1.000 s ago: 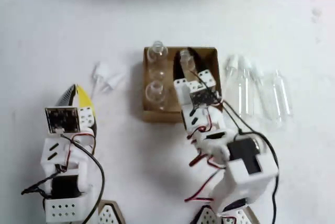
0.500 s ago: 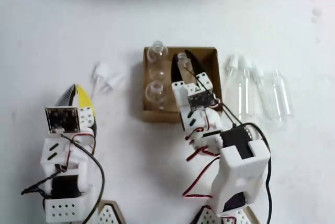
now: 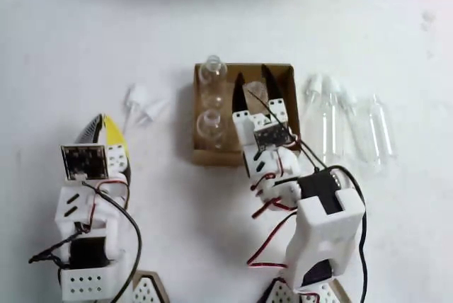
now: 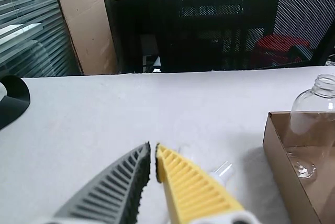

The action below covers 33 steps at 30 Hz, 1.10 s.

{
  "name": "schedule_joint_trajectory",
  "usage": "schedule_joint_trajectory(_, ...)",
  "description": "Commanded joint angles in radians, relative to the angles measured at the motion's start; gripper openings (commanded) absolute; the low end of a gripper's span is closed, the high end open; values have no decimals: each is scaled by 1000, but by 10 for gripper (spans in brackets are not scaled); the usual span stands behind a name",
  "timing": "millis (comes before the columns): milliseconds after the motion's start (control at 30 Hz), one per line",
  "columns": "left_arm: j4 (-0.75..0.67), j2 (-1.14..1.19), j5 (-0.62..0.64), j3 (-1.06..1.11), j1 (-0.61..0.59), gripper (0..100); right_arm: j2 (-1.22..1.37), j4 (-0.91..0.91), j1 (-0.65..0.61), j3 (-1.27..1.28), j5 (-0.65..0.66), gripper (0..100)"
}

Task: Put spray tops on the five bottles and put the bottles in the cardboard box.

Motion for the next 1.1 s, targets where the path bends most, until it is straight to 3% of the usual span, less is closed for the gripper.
schedule_joint_trajectory(0, -25, -13, -14, -2, 8, 21, -85, -30, -8, 17, 2, 148)
schedule_joint_trajectory(300, -21, -13, -14, -2, 8, 21, -406, -35, -13, 184, 2, 143)
schedule_joint_trajectory(500, -20, -13, -12, -2, 10, 21, -796, -39, -4, 391, 3, 9)
schedule_joint_trajectory(667, -20, -13, -12, -2, 10, 21, -1113, -19, 1, 554, 5, 33)
schedule_joint_trajectory(833, -18, -13, -12, -2, 8, 21, -1334, 186, 99, 557, 31, 33)
schedule_joint_trajectory(1067, -6, -13, -12, -2, 10, 21, -1655, 657, 159, 574, 31, 33)
